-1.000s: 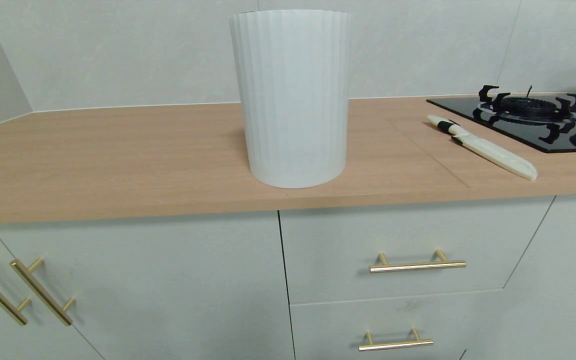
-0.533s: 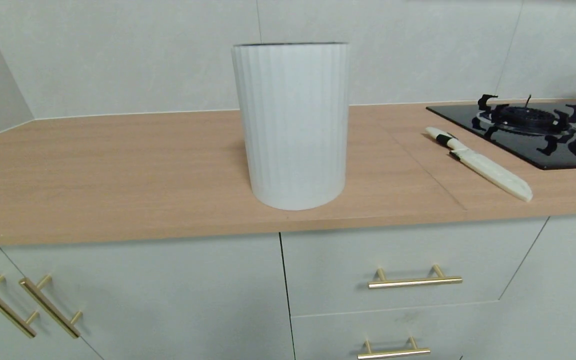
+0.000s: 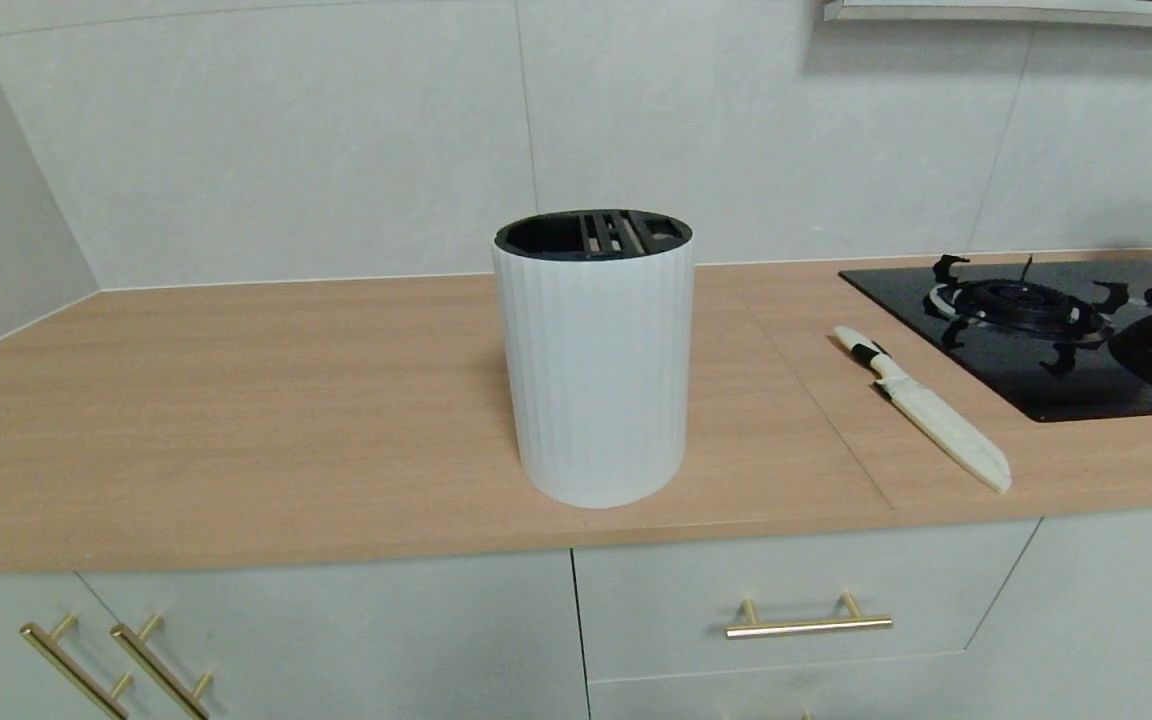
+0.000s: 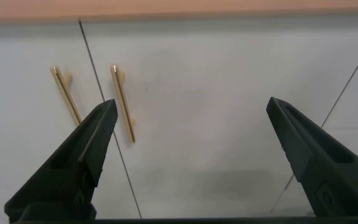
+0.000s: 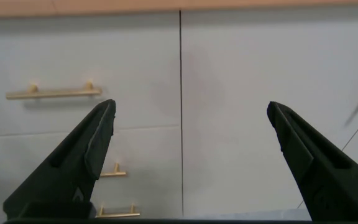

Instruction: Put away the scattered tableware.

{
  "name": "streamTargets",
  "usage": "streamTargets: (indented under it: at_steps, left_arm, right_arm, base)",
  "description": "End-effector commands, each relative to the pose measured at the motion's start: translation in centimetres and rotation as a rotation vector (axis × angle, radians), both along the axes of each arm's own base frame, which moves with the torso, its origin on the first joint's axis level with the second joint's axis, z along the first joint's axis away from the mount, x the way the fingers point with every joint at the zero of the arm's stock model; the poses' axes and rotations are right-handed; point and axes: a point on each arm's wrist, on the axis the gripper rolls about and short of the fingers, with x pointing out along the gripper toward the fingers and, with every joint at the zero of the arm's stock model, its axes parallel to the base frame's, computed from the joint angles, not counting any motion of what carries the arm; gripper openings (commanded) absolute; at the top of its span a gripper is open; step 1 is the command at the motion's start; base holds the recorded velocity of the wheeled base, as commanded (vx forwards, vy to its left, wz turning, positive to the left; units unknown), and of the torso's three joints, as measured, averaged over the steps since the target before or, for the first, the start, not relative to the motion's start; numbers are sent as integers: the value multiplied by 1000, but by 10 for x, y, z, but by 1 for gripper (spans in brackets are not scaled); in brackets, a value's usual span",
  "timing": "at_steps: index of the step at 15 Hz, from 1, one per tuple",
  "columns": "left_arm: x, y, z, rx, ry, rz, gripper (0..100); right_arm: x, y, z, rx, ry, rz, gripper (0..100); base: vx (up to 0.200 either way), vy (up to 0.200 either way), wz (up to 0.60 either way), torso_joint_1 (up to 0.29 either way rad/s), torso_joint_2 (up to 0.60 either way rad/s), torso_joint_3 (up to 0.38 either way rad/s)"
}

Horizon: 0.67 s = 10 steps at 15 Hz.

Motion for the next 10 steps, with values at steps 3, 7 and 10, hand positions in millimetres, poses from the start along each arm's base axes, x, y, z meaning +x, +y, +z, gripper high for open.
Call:
streamTargets:
  at_steps: [3, 7, 10]
  left_arm:
    - [0, 0, 0, 0, -1, 0, 100]
    - [0, 0, 0, 0, -1, 0, 100]
    - [0, 0, 0, 0, -1, 0, 100]
  right_arm:
    - [0, 0, 0, 0, 1, 0, 100]
    - [0, 0, 0, 0, 1, 0, 100]
    - [0, 0, 0, 0, 1, 0, 100]
  base:
    - [0, 0, 0, 154, -372, -217]
    - [0, 0, 0, 21, -49, -27]
    - [0, 0, 0, 0, 0, 0]
